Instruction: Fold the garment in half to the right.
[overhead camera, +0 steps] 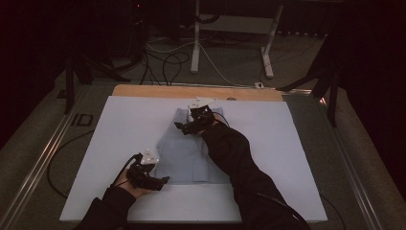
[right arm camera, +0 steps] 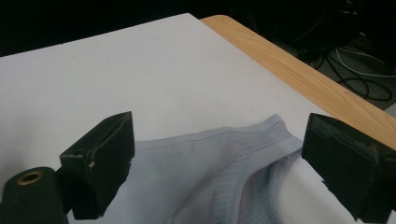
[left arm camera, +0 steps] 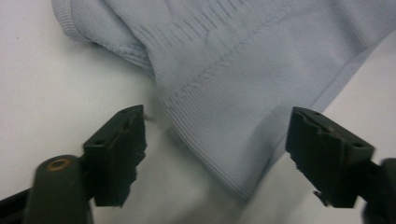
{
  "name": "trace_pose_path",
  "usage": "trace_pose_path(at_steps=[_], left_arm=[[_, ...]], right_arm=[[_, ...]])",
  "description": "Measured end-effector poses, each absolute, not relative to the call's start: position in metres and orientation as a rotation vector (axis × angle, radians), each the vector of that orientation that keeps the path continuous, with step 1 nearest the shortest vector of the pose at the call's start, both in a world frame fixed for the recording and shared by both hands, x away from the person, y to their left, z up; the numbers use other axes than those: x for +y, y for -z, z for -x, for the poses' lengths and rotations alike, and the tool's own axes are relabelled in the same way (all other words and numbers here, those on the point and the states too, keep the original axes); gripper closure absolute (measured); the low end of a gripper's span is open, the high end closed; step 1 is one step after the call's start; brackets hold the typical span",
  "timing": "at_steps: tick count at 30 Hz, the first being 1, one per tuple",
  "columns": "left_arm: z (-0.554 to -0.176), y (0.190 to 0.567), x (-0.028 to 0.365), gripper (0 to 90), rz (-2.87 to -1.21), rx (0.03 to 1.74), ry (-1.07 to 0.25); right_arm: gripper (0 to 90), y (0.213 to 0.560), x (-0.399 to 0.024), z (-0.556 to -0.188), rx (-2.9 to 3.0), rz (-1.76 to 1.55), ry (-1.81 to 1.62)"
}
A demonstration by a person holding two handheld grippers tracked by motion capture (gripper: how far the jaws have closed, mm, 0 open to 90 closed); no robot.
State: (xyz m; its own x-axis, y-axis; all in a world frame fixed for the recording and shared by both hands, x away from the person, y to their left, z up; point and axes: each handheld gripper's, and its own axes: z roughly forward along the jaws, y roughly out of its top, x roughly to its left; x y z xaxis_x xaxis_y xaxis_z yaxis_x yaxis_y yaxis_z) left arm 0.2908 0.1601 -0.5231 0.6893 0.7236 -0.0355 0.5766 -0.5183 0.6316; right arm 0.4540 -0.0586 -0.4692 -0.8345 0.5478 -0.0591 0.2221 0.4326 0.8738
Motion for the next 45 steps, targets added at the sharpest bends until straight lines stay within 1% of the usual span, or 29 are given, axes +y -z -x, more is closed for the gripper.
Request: trace_pose_path(at_steps=[1, 2, 3, 6, 7, 9, 10, 11, 12, 14, 15, 17, 22, 23, 24, 27, 31, 35, 45], left_arm=[[-0.291, 0.524, 0.16, 28.0, -2.28, 0.991, -0.305], [-0.292, 0.525, 0.159, 28.4, -2.28, 0.995, -0.307], [-0.292, 0.525, 0.159, 31.9, -2.279, 0.995, -0.297], [-0.292, 0.526, 0.159, 38.5, -2.284, 0.988, -0.286], [-0.292, 0.525, 0.158, 39.6, -2.28, 0.993, -0.288], [-0.291, 0.525, 0.159, 47.0, -2.281, 0.979, -0.273], [-0.291, 0.525, 0.159, 49.3, -2.281, 0.979, -0.273], [-0.29, 0.525, 0.158, 49.3, -2.278, 0.973, -0.257], [-0.29, 0.525, 0.158, 55.5, -2.283, 0.962, -0.26], [-0.289, 0.524, 0.156, 58.7, -2.291, 0.948, -0.257], [-0.288, 0.524, 0.155, 62.5, -2.298, 0.937, -0.254], [-0.287, 0.523, 0.153, 66.0, -2.307, 0.924, -0.251], [-0.286, 0.522, 0.15, 79.4, -2.305, 0.916, -0.263], [-0.285, 0.521, 0.149, 79.4, -2.306, 0.908, -0.278], [-0.285, 0.52, 0.149, 83.6, -2.297, 0.904, -0.278], [-0.285, 0.517, 0.15, 86.0, -2.273, 0.89, -0.292], [-0.283, 0.514, 0.151, 86.4, -2.257, 0.875, -0.311], [-0.283, 0.514, 0.151, 86.5, -2.259, 0.863, -0.304], [-0.282, 0.515, 0.151, 86.5, -2.257, 0.862, -0.313]], right_arm=[[9.6, 0.469, -0.058, -0.454, 2.356, -0.655, -1.36], [9.6, 0.469, -0.058, -0.454, 2.355, -0.659, -1.363], [9.6, 0.469, -0.058, -0.455, 2.357, -0.665, -1.364], [9.6, 0.47, -0.058, -0.455, 2.359, -0.663, -1.362], [9.6, 0.47, -0.057, -0.456, 2.361, -0.662, -1.36], [9.6, 0.469, -0.057, -0.456, 2.36, -0.658, -1.362], [9.6, 0.469, -0.057, -0.456, 2.36, -0.658, -1.362], [9.6, 0.469, -0.057, -0.456, 2.361, -0.664, -1.365], [9.6, 0.469, -0.056, -0.457, 2.362, -0.667, -1.364], [9.6, 0.468, -0.055, -0.458, 2.364, -0.656, -1.361], [9.7, 0.468, -0.054, -0.459, 2.364, -0.659, -1.359], [9.6, 0.468, -0.052, -0.46, 2.366, -0.666, -1.373], [9.6, 0.468, -0.048, -0.462, 2.366, -0.666, -1.377], [9.6, 0.468, -0.047, -0.463, 2.37, -0.665, -1.376], [9.6, 0.468, -0.044, -0.463, 2.374, -0.669, -1.37], [9.6, 0.469, -0.04, -0.466, 2.379, -0.66, -1.373], [9.6, 0.469, -0.035, -0.469, 2.393, -0.64, -1.37], [9.6, 0.47, -0.031, -0.474, 2.398, -0.649, -1.365], [9.7, 0.473, -0.024, -0.496, 2.358, -0.82, -1.33]])
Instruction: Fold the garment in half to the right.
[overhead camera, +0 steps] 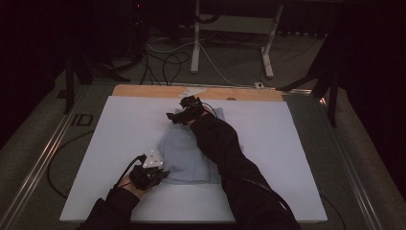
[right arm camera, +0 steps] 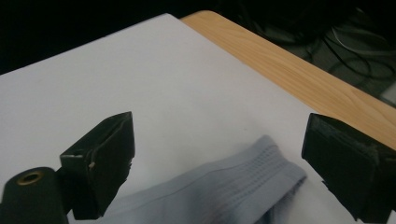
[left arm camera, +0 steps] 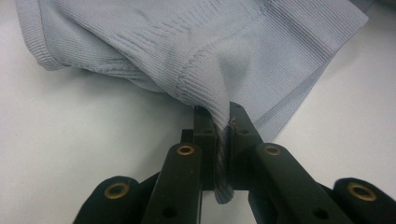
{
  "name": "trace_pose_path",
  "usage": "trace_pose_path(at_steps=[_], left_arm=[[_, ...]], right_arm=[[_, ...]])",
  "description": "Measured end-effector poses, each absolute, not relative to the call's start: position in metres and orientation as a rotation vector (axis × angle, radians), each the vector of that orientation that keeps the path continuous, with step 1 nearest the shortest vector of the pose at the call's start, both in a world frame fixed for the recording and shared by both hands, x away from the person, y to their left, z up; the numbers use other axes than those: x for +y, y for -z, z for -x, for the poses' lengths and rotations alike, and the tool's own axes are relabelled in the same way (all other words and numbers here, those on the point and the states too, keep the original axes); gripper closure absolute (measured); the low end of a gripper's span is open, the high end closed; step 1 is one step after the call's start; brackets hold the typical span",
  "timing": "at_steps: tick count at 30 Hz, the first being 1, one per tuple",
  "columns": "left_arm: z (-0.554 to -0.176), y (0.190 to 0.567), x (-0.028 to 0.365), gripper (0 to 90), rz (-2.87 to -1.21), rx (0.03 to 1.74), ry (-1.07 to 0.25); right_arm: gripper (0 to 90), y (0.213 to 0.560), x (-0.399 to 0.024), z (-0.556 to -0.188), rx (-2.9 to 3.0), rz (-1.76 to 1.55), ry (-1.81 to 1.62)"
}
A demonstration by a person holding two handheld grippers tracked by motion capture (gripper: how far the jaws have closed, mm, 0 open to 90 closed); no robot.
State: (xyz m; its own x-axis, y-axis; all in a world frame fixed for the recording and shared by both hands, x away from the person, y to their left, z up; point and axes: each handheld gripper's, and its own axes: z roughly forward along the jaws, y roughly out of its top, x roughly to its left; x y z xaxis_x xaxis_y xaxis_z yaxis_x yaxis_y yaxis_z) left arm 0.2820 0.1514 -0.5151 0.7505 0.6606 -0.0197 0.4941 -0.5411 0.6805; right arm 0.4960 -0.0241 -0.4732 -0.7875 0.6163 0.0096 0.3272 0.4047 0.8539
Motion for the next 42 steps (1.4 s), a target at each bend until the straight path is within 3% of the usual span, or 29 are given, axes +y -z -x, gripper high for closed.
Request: trace_pose_path(at_steps=[7, 21, 42], left_arm=[[-0.282, 0.515, 0.151, 86.5, -2.257, 0.856, -0.314], [-0.281, 0.515, 0.152, 86.6, -2.257, 0.85, -0.304], [-0.28, 0.512, 0.151, 86.6, -2.243, 0.84, -0.293]], right_arm=[[12.1, 0.478, -0.018, -0.509, 2.362, -0.923, -1.268], [41.9, 0.491, -0.002, -0.54, 2.392, -1.122, -1.034], [62.1, 0.515, 0.012, -0.556, 2.452, -1.132, -0.868]])
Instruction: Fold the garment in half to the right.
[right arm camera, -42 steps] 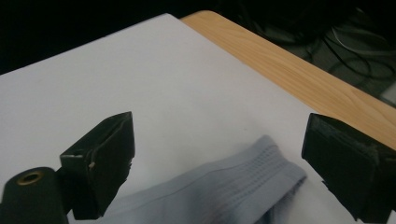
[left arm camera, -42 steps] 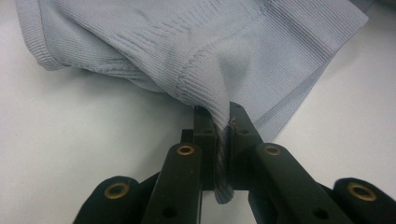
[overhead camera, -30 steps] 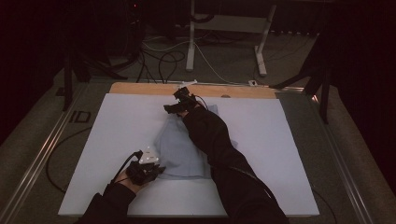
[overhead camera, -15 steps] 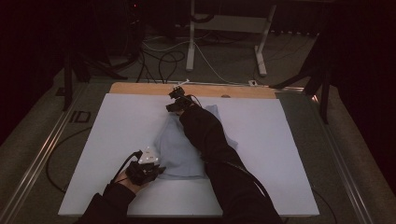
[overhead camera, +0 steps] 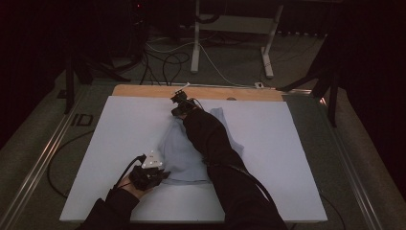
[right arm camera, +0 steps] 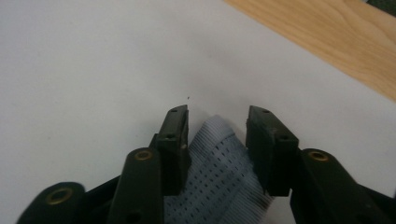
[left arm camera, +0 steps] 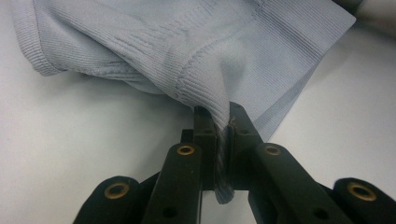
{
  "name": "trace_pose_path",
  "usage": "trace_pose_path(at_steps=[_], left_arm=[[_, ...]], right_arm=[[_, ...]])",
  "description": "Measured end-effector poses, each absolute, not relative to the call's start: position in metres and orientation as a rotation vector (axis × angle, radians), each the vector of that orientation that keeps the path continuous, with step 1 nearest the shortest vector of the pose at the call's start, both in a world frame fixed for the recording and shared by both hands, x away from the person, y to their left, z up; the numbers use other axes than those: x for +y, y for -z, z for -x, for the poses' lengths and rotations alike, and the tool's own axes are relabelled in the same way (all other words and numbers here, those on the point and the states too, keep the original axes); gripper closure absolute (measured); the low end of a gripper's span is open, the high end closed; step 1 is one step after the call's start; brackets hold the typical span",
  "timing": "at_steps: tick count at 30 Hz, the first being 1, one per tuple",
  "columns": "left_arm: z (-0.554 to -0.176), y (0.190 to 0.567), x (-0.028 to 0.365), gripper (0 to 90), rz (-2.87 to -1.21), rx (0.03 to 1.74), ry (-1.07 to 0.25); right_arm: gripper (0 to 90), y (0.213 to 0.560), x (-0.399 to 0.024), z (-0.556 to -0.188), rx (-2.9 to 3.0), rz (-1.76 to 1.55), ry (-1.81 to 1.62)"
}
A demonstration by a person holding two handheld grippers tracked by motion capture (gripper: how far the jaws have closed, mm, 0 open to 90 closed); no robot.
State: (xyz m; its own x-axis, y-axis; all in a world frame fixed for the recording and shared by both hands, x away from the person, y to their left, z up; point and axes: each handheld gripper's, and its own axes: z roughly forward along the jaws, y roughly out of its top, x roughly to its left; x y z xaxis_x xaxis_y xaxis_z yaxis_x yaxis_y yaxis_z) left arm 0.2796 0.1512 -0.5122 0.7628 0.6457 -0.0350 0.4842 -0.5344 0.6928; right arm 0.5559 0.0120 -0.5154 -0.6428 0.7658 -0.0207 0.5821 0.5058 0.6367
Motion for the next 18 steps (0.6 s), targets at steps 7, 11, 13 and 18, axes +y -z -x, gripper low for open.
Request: trace_pose_path(at_steps=[7, 11, 13, 18], left_arm=[[-0.279, 0.512, 0.151, 86.6, -2.236, 0.835, -0.294], [-0.279, 0.511, 0.151, 86.6, -2.238, 0.833, -0.296], [-0.279, 0.511, 0.151, 86.5, -2.237, 0.832, -0.295], [-0.278, 0.509, 0.15, 86.6, -2.239, 0.819, -0.302]], right_arm=[[76.0, 0.518, 0.015, -0.557, 2.484, -1.105, -0.818], [82.4, 0.517, 0.015, -0.556, 2.5, -1.106, -0.82], [83.5, 0.515, 0.015, -0.555, 2.509, -1.083, -0.824], [84.4, 0.506, 0.015, -0.552, 2.539, -0.983, -0.821]])
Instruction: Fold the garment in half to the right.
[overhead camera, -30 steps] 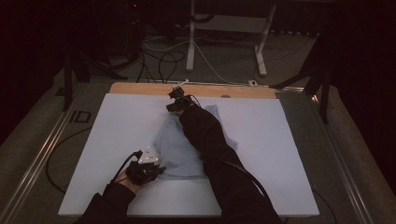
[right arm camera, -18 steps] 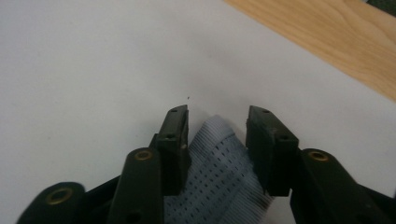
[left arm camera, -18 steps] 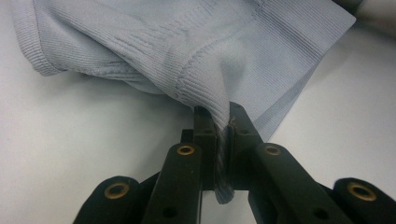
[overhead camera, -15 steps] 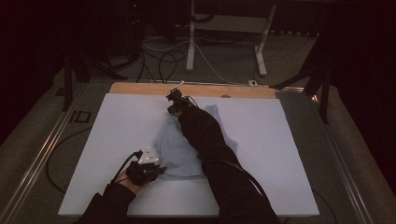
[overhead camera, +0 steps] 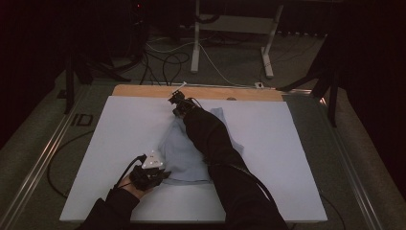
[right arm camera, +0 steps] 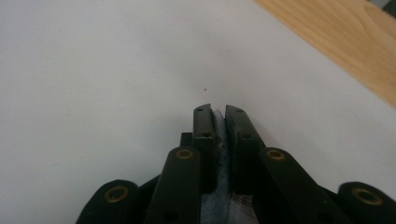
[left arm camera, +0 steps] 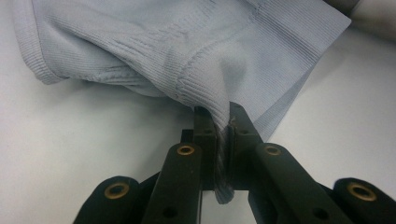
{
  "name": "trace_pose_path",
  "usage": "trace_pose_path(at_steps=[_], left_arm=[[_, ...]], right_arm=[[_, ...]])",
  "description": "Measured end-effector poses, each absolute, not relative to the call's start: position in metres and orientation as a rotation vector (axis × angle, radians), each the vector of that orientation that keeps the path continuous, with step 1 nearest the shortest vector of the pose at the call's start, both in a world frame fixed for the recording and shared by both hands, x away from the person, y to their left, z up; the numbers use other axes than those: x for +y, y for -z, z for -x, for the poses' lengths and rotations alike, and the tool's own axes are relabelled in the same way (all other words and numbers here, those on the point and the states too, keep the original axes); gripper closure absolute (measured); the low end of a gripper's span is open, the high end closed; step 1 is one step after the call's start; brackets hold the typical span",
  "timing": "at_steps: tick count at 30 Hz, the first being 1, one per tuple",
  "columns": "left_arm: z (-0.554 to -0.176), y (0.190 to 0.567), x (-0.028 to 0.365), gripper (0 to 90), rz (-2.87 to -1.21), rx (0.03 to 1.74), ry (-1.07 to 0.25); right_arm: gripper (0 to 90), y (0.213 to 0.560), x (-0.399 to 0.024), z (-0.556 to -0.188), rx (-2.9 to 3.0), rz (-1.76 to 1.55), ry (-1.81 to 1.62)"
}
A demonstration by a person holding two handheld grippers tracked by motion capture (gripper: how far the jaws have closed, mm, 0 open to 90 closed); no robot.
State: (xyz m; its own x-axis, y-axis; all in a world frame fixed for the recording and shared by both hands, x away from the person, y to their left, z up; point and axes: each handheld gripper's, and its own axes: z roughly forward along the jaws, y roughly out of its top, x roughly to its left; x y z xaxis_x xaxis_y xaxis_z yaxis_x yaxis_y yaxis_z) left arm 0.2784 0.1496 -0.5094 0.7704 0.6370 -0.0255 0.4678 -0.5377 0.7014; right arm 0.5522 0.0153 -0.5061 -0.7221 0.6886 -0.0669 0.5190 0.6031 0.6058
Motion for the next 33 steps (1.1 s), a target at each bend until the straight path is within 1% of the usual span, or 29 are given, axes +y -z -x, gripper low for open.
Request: trace_pose_path(at_steps=[14, 33], left_arm=[[-0.274, 0.501, 0.146, 86.6, -2.248, 0.773, -0.32], [-0.27, 0.482, 0.128, 86.6, -2.297, 0.672, -0.35]], right_arm=[[84.6, 0.482, 0.005, -0.545, 2.552, -0.929, -0.895], [84.6, 0.457, -0.017, -0.536, 2.534, -0.902, -0.977]])
